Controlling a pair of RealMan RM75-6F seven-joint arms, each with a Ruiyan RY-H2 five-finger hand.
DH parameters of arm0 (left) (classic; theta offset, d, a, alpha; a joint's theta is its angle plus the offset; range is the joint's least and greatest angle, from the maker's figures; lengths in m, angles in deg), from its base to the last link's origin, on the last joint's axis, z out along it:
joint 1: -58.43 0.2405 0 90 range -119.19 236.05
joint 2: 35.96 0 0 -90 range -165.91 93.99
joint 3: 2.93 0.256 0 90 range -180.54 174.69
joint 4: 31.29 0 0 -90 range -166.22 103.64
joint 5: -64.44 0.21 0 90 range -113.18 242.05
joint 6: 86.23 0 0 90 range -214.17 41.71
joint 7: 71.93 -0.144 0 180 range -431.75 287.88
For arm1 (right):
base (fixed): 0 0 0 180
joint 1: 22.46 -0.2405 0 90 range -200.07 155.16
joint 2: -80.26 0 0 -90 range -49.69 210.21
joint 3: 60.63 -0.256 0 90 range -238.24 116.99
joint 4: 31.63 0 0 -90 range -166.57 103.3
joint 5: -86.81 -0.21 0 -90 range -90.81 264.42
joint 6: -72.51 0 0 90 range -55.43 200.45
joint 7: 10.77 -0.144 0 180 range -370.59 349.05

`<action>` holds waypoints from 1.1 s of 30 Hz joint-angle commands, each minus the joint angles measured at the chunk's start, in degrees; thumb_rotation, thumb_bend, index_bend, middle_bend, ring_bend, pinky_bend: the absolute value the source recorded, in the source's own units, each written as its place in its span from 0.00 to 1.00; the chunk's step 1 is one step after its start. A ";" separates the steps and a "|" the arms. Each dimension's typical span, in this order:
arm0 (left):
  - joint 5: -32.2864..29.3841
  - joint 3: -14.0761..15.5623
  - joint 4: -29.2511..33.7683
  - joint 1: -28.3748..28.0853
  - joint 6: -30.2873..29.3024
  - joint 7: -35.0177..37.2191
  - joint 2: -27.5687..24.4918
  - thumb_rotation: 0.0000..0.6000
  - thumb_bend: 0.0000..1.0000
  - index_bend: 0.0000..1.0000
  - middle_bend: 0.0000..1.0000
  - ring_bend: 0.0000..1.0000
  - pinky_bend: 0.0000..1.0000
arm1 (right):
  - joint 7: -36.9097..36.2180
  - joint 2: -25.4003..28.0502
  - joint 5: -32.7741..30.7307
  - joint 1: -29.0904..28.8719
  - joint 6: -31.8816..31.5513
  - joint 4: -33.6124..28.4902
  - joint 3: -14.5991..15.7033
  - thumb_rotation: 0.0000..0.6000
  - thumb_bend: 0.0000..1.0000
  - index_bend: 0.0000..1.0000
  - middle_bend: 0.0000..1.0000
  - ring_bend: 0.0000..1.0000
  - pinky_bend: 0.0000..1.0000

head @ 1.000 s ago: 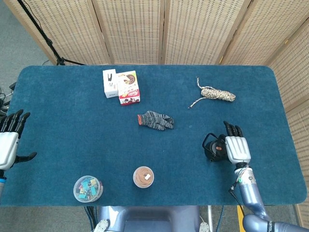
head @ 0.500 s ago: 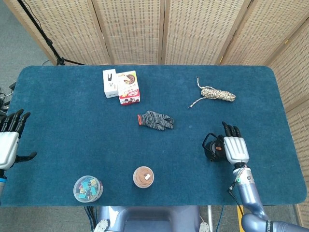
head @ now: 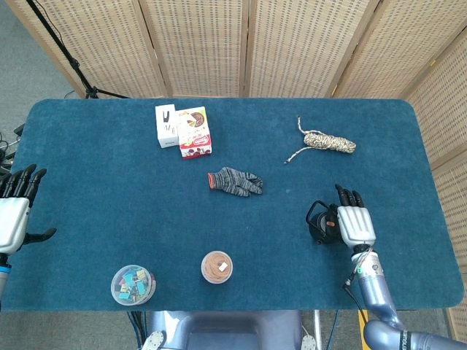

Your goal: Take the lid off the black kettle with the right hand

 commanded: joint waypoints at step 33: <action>-0.32 0.17 -0.37 -0.46 0.27 -0.42 0.41 1.00 0.00 0.00 0.00 0.00 0.00 | -0.88 -0.61 0.97 0.28 -1.08 1.02 0.46 1.00 0.44 0.64 0.02 0.00 0.00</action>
